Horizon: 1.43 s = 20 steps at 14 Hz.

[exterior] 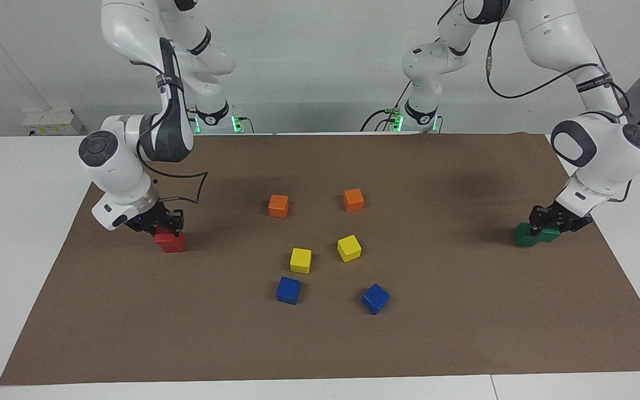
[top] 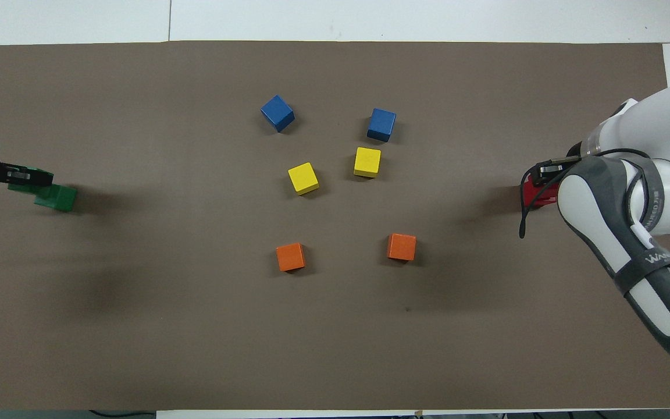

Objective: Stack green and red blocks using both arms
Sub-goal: 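Lower the green cube onto the placed green while the right gripper stacks red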

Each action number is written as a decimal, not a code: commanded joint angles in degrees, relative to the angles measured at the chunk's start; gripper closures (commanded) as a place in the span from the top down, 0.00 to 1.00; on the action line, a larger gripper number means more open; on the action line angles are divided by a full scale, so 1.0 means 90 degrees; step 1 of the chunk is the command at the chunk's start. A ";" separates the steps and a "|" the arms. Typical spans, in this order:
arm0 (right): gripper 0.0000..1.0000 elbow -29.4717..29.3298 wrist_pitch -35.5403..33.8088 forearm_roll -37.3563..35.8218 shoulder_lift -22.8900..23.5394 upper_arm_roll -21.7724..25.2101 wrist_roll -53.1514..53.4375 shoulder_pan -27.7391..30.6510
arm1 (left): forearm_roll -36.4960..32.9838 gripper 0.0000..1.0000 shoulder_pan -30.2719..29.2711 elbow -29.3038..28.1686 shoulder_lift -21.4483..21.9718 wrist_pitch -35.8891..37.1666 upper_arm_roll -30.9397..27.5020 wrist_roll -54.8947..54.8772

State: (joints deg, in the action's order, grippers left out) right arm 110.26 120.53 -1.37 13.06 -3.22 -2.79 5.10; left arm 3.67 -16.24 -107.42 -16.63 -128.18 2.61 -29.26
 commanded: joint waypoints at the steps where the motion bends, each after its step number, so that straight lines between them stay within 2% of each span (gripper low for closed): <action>1: 0.00 0.0278 0.0162 -0.0014 -0.0230 -0.0014 -0.0022 0.0029 | 0.0139 0.00 -0.0042 -0.0437 0.0305 -0.0259 0.0052 -0.0001; 12: 0.00 0.0317 0.0182 -0.0014 -0.0240 -0.0014 -0.0080 0.0097 | 0.0139 0.00 -0.0052 -0.0612 0.0296 -0.0396 0.0052 -0.0128; 13: 0.00 0.0317 0.0259 -0.0014 -0.0230 -0.0014 -0.0080 0.0097 | 0.0139 0.25 -0.0052 -0.0613 0.0296 -0.0396 0.0052 -0.0128; 14: 0.00 0.0327 0.0309 -0.0014 -0.0230 -0.0014 -0.0080 0.0107 | 0.0139 0.68 -0.0052 -0.0623 0.0296 -0.0396 0.0052 -0.0138; 15: 0.00 0.0327 0.0309 -0.0014 -0.0240 -0.0014 -0.0080 0.0107 | 0.0139 1.00 -0.0052 -0.0613 0.0296 -0.0387 0.0042 -0.0128; 20: 0.00 0.0501 0.0523 -0.0014 -0.0366 -0.0014 -0.0080 0.0107 | 0.0081 1.00 0.0036 -0.0467 0.0257 -0.0279 0.0042 -0.0109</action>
State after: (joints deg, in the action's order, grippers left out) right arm 111.55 122.87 -1.37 12.45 -3.09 -2.79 5.49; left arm 3.80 -16.16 -110.13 -16.19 -130.52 3.00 -29.31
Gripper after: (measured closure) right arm 0.449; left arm 0.044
